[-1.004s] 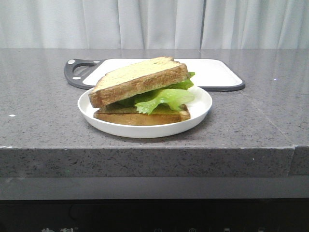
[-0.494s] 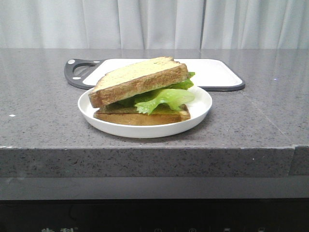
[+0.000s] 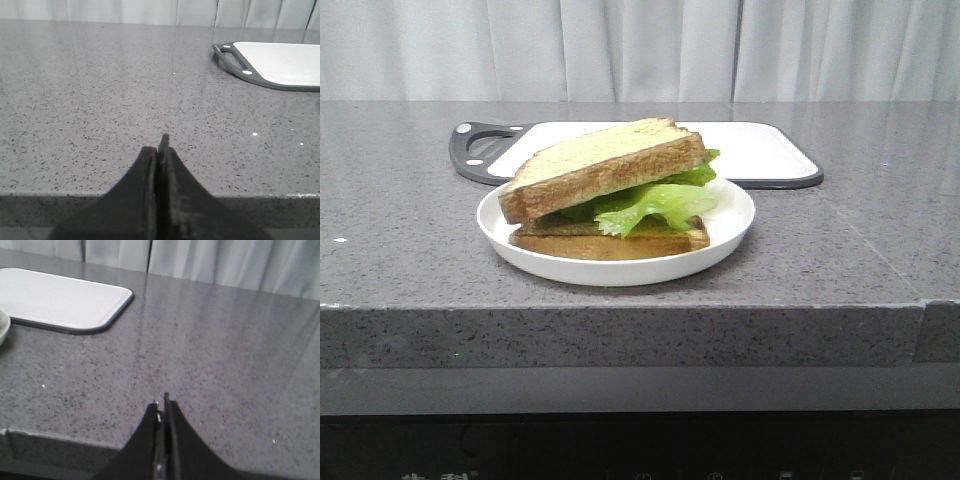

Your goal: Left arm grabs bread, right arm adds lettuce

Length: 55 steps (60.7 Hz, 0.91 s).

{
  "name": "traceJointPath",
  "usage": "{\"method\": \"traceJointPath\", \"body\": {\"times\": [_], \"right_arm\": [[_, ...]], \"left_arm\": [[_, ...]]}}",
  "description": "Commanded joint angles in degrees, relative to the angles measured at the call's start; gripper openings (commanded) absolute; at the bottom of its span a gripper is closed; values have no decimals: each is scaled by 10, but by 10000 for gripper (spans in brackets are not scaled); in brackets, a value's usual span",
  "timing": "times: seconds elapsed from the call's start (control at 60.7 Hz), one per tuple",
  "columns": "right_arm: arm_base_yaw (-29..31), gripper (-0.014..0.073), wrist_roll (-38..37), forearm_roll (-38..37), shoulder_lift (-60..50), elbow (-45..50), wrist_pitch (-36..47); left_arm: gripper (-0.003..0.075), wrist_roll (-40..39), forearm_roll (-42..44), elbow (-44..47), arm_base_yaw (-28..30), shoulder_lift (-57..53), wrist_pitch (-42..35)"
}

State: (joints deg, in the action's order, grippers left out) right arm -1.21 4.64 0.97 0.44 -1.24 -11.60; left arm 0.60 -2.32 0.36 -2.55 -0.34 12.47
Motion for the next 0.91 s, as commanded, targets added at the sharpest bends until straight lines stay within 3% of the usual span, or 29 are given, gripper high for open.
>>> {"method": "traceJointPath", "body": {"times": [0.0, 0.889], "right_arm": [[24, -57, 2, 21, -22, 18, 56], [34, -57, 2, 24, -21, 25, 46]], "left_arm": [[-19, -6, -1, 2, 3, -11, -50], [-19, -6, -1, 2, 3, -9, -50]]}}
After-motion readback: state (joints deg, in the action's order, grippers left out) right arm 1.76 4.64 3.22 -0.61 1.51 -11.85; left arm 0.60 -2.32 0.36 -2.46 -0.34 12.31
